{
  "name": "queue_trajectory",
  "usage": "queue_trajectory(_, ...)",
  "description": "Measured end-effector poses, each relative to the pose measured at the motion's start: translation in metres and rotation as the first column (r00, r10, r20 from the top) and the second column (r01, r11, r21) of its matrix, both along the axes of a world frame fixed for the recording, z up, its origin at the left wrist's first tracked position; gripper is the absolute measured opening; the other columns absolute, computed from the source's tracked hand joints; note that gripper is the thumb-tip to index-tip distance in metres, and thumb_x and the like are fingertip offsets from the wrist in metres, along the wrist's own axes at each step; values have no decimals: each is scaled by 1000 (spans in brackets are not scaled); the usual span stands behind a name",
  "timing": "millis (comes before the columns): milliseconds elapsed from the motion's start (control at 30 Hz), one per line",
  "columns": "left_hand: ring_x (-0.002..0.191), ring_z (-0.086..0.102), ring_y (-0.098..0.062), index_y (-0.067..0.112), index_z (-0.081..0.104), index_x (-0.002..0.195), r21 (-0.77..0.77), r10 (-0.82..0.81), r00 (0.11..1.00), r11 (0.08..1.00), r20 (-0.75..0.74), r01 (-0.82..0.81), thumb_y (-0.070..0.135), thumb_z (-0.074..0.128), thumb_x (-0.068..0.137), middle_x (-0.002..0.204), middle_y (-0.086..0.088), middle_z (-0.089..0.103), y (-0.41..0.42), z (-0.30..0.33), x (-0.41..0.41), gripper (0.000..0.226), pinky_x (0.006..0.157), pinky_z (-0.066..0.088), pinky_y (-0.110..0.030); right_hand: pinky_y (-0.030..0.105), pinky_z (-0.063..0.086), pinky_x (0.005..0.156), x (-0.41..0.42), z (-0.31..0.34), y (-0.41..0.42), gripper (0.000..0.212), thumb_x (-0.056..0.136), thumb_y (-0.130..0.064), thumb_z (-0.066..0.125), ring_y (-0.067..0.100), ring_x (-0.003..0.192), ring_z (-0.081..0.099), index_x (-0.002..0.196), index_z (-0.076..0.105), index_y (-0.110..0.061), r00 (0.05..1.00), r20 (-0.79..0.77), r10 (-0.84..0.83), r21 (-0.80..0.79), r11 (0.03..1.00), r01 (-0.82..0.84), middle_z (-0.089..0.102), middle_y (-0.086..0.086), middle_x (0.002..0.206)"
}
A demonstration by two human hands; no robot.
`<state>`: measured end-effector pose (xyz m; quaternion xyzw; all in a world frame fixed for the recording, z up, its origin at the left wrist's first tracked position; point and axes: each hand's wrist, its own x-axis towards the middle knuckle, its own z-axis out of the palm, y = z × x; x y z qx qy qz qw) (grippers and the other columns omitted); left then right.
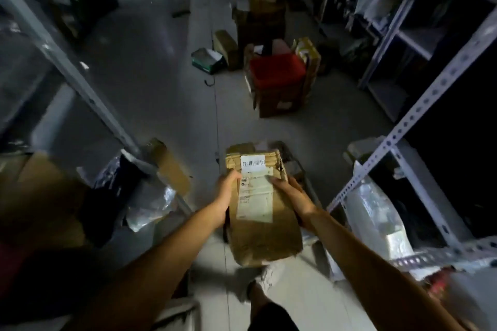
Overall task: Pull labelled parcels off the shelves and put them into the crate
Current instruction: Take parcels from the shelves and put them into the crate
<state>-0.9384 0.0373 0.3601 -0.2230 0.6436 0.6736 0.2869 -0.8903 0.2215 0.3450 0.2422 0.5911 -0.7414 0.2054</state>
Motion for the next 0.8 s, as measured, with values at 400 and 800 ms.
queue_trajectory(400, 98, 73, -33, 20, 55, 130, 106, -131, 924, 989, 359, 99, 41, 65, 87, 105, -12, 76, 96, -190, -87, 49, 83, 58, -52, 51, 41, 111, -76, -181, 109, 66, 78, -52, 77, 26, 128, 58, 139, 57, -35, 952, 292, -91, 43, 996, 82, 65, 2, 135)
queue_trajectory(800, 112, 64, -40, 29, 44, 135, 235, -346, 810, 936, 474, 262, 30, 70, 89, 123, -14, 67, 185, -401, -141, 54, 79, 55, -68, 32, 50, 95, -126, -357, 205, 42, 91, -38, 65, 13, 113, 61, 133, 54, -38, 897, 429, -105, 200, 980, 18, 66, -9, 123)
